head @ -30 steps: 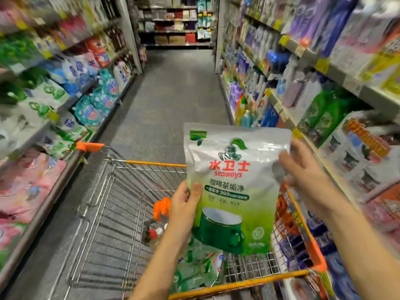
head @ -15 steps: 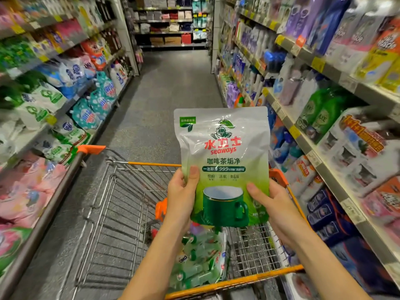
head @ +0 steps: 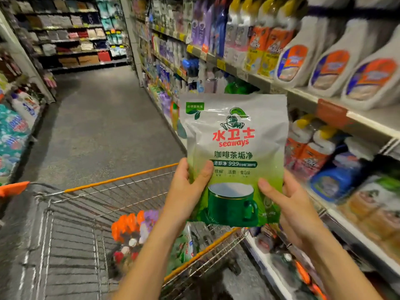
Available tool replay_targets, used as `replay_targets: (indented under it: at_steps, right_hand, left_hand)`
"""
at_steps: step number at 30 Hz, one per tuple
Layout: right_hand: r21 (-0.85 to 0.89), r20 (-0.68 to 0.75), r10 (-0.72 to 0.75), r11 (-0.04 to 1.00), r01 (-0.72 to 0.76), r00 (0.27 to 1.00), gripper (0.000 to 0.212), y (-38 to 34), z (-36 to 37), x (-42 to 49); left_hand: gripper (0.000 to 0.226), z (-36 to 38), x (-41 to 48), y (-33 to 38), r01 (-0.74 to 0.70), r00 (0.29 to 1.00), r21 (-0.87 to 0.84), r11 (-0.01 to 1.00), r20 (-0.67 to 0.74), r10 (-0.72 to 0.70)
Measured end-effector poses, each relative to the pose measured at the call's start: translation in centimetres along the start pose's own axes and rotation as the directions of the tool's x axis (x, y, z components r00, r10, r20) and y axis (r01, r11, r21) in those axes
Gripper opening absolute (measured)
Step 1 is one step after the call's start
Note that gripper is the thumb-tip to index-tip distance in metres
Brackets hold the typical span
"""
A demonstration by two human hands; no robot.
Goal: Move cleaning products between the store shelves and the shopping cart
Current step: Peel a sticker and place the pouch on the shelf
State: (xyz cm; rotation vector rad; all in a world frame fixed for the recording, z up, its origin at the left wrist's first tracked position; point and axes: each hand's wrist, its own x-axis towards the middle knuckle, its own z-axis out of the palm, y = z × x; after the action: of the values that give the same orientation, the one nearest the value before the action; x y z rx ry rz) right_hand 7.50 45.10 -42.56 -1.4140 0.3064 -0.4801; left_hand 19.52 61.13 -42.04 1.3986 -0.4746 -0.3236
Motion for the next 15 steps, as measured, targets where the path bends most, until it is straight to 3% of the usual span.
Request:
replay_targets:
  at_steps: [4,7,11,15]
  right_hand:
    - [-0.001,-0.211,-0.079,0.997,0.081,0.974,0.044,-2.2,-4.8,-5.4]
    - [-0.04,-0.326,-0.105,0.994,0.098,0.94,0.046,-3.6,-8.4,-9.7]
    - [-0.067,-0.473,-0.16,0.987,0.146,0.867,0.066,-5.5,-12.4,-15.6]
    - [-0.062,-0.591,-0.205,0.976,0.21,0.78,0.042,-8.2,-16.2,-22.2]
  left_hand:
    - [0.043,6.1,-1.1,-0.2,-0.015,0.986,-0.011,1.0,0.167,0.017]
    - [0.051,10.8,-2.4,-0.3,0.006,0.96,-0.029,1.0,0.279,0.003]
    - [0.041,17.3,-5.6,0.9,-0.011,0.902,-0.044,0.999,0.432,0.029]
    - [0.052,24.0,-9.5,1.9,-0.029,0.839,-0.055,0.998,0.542,0.054]
